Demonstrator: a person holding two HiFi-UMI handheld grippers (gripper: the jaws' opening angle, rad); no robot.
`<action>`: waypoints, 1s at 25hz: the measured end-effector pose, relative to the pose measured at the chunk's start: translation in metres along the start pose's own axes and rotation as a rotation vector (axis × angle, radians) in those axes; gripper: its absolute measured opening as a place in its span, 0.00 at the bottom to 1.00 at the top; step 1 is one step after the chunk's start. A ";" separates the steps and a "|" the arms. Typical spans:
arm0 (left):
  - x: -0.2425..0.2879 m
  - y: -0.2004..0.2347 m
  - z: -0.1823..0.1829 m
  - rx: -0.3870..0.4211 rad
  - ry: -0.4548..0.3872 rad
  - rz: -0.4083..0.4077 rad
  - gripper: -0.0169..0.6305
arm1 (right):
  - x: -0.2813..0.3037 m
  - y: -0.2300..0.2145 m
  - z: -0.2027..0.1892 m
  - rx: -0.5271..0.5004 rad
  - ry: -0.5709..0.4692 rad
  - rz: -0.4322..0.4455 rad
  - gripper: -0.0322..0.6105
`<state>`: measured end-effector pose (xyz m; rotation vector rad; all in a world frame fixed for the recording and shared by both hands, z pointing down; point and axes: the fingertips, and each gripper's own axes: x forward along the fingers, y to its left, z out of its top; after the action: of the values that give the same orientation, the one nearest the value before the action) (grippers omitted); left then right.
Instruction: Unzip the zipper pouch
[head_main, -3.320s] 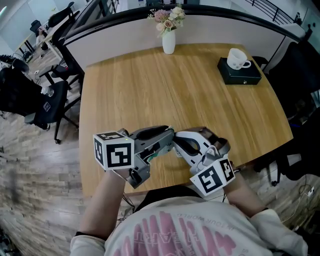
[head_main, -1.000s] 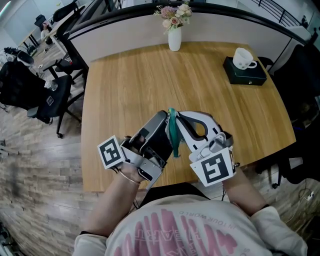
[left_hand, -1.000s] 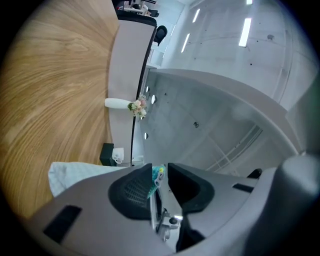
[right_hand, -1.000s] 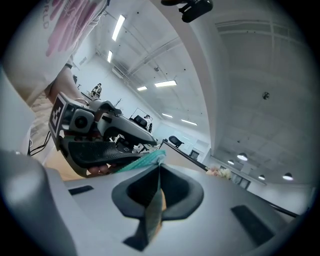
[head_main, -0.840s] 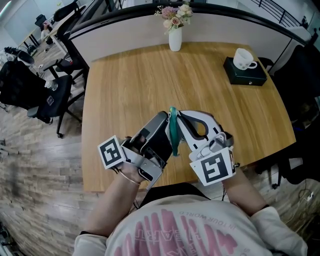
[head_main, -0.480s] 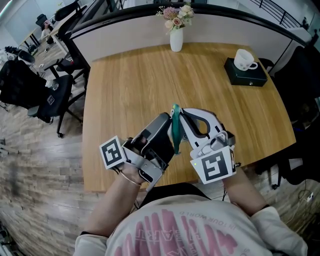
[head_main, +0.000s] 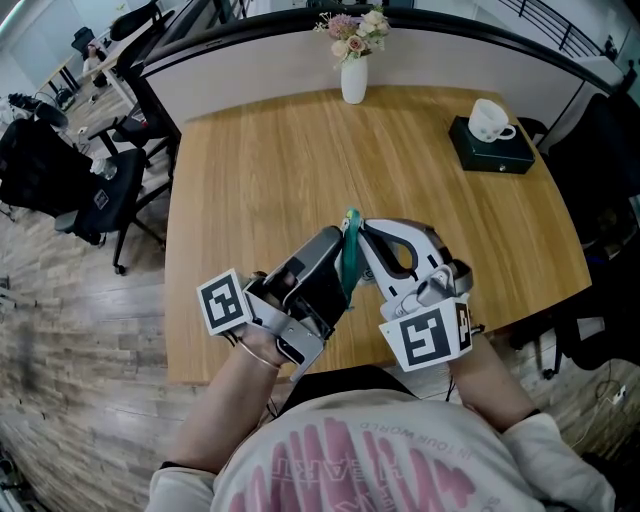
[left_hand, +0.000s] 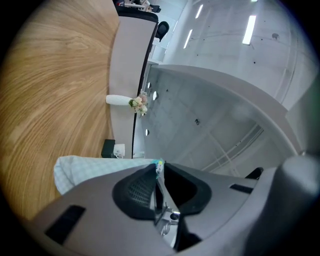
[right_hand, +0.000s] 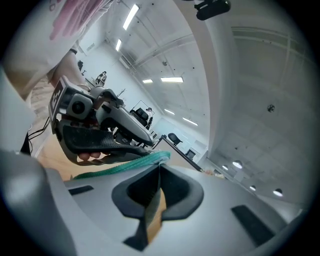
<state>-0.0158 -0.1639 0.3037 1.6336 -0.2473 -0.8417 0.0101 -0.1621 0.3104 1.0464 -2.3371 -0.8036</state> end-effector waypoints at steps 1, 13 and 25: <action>0.000 0.001 0.000 0.003 0.000 0.007 0.08 | 0.001 0.001 0.001 -0.006 0.001 0.002 0.05; 0.001 -0.004 -0.002 0.008 0.024 -0.002 0.03 | 0.003 -0.004 0.000 0.078 0.025 -0.015 0.05; -0.007 0.004 -0.003 0.036 -0.027 0.103 0.03 | 0.004 -0.011 -0.003 0.191 0.057 -0.071 0.05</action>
<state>-0.0177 -0.1585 0.3097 1.6292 -0.3642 -0.7845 0.0152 -0.1719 0.3054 1.2204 -2.3751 -0.5759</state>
